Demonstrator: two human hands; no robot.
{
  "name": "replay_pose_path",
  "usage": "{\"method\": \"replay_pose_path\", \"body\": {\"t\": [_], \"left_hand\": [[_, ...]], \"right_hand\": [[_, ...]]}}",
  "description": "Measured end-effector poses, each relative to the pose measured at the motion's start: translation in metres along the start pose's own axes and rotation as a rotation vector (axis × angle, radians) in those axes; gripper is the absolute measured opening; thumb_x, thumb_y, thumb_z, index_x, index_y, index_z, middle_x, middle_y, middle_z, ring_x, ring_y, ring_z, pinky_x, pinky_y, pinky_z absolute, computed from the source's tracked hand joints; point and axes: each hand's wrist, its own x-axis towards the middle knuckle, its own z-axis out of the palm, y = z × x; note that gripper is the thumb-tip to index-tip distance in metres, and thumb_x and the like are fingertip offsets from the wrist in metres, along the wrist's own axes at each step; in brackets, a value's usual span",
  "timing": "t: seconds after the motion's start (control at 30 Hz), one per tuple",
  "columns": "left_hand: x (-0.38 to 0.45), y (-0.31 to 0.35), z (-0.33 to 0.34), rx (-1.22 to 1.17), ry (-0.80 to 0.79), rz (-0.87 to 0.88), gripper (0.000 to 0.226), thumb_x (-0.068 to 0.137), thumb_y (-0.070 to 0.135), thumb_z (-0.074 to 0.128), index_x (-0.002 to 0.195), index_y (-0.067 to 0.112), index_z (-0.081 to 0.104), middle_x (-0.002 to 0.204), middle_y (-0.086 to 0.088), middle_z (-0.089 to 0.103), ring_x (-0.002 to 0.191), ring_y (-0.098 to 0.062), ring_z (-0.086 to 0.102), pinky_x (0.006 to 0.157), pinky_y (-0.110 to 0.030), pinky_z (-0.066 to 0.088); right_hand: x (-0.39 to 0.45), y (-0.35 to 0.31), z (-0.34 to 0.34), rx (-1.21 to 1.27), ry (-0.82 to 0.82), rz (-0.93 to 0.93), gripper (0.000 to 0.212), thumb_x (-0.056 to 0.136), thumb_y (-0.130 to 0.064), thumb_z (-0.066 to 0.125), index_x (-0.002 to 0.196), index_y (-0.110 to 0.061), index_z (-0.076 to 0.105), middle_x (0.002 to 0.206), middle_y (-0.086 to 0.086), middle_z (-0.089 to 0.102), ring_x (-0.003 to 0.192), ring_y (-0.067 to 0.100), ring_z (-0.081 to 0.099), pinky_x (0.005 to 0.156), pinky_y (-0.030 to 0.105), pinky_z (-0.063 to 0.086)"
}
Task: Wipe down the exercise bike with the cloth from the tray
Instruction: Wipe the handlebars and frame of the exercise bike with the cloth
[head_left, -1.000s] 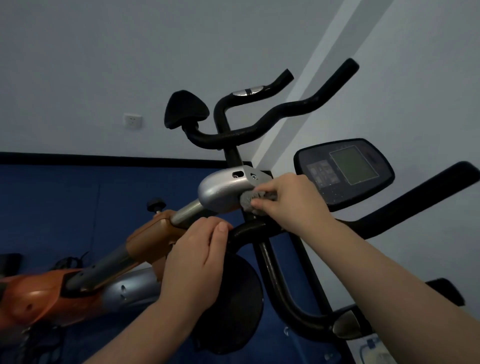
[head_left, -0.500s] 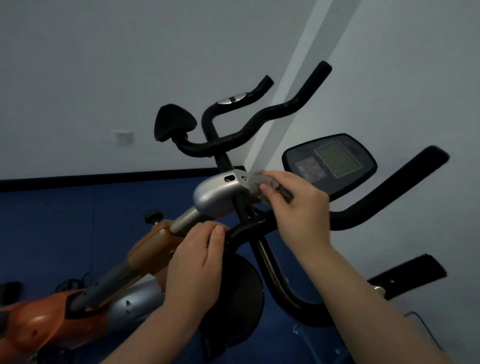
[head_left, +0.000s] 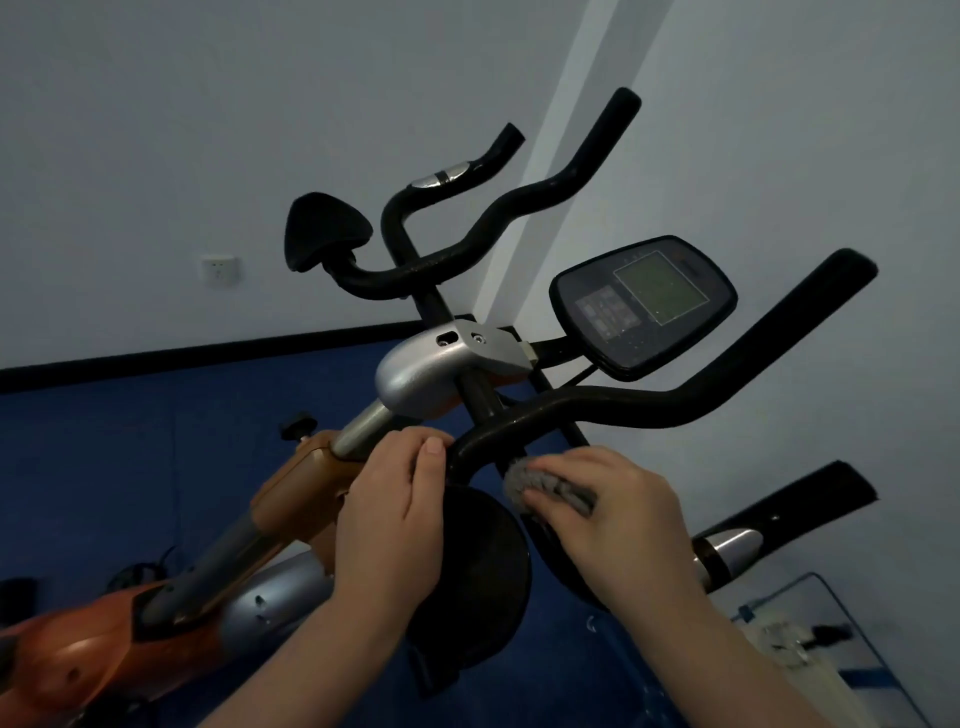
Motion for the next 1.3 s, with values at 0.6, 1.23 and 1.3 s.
{"method": "replay_pose_path", "body": {"t": [0.6,1.23,1.3], "left_hand": [[-0.002,0.006,-0.003,0.168,-0.096,0.019,0.031,0.097,0.036,0.028,0.097,0.034,0.059,0.092,0.015,0.060,0.087,0.010,0.052,0.065,-0.019,0.038],[-0.054,0.095,-0.123,0.877,-0.014,-0.087,0.028,0.096,0.025,0.038,0.093,0.009,0.061,0.094,-0.010,0.063,0.081,-0.025,0.058,0.074,-0.037,0.050],[-0.062,0.107,-0.156,0.900,0.059,-0.130,0.028,0.096,0.024,0.037,0.093,0.008,0.060,0.095,-0.011,0.063,0.080,-0.026,0.057,0.071,-0.034,0.047]], "right_hand": [[0.003,-0.008,-0.033,-0.178,-0.382,0.077,0.019,0.073,-0.035,0.075,0.091,-0.039,0.074,0.088,-0.013,0.070,0.079,0.005,0.060,0.069,0.022,0.046],[0.002,-0.107,-0.098,-0.224,-0.301,-0.290,0.020,0.083,-0.025,0.068,0.100,-0.016,0.073,0.101,0.006,0.070,0.096,0.025,0.065,0.084,0.035,0.054],[-0.005,-0.134,-0.094,-0.152,-0.257,-0.341,0.019,0.081,-0.026,0.068,0.097,-0.017,0.074,0.098,0.005,0.071,0.093,0.023,0.066,0.079,0.031,0.054]]}}
